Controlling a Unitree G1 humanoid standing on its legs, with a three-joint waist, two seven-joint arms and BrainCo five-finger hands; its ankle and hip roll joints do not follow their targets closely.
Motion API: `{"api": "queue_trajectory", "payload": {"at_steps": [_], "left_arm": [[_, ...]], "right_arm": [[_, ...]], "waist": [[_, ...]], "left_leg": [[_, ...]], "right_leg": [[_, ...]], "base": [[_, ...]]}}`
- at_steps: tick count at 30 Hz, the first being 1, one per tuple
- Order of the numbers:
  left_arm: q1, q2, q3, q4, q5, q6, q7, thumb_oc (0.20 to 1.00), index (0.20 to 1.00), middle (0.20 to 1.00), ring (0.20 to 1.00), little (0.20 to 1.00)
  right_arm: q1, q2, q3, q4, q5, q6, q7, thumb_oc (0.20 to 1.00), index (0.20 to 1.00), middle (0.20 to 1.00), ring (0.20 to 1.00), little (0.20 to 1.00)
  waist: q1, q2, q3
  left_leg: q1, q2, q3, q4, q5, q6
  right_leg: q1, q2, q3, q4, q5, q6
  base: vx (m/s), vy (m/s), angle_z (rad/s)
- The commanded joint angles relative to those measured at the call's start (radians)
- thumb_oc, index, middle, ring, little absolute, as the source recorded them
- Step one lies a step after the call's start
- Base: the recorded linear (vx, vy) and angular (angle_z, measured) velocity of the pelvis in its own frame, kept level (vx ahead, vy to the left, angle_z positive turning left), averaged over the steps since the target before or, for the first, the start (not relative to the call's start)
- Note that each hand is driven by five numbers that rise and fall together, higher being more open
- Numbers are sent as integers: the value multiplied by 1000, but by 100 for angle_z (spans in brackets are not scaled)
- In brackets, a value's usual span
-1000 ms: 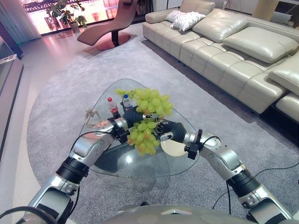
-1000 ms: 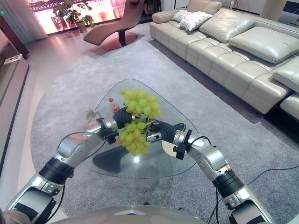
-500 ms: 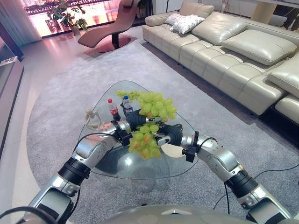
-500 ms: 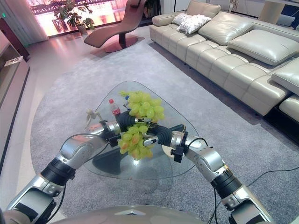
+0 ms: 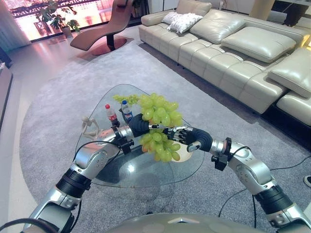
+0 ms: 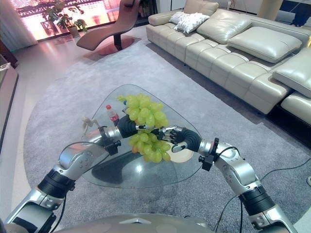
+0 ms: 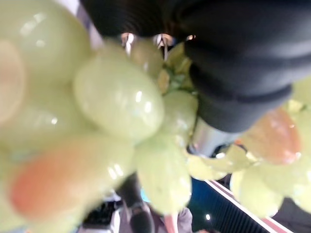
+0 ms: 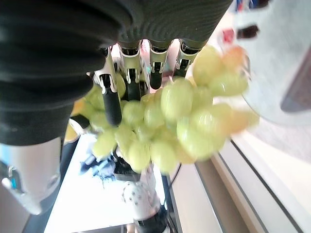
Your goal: Pick up fruits into the plate
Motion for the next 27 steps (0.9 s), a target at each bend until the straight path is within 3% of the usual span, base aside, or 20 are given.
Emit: {"api": "queue_trajectory", "payload": {"at_steps": [1, 7, 15, 27], "left_arm": [[-67, 48, 91, -31, -86, -83, -37, 200, 200, 200, 200, 200], [-107, 50, 94, 4, -100, -82, -42, 200, 200, 200, 200, 200], [-201, 20, 48, 42, -106, -66, -40, 200, 200, 200, 200, 200], [-301, -63, -30, 65, -112, -40, -22, 200, 200, 200, 200, 200]], "right_arm": [[-54, -63, -126, 45, 13, -101, -78, 1000, 1000, 1000, 1000, 1000], [-94, -82, -158, 155, -74, -150, -134, 1000, 1000, 1000, 1000, 1000], [-208, -75, -92, 258, -154, -176, -183, 1000, 1000, 1000, 1000, 1000], [-355, 29, 94, 289, -170, -107, -127, 1000, 1000, 1000, 1000, 1000]], "waist": [[14, -34, 10], [16, -38, 10], [30, -45, 12], [50, -44, 1]], "left_leg": [[55, -20, 117, 35, -162, 19], [59, -15, 117, 31, -165, 16], [55, -13, 113, 40, -170, 11], [53, -16, 102, 45, -173, 7]], "right_leg": [[5, -33, 36, 17, -44, 58], [9, -32, 33, 15, -46, 59], [13, -33, 23, 13, -49, 59], [22, -37, 10, 9, -56, 55]], "base": [[-12, 0, -3], [-2, -1, -1], [0, 0, 0], [4, -1, 1]]}}
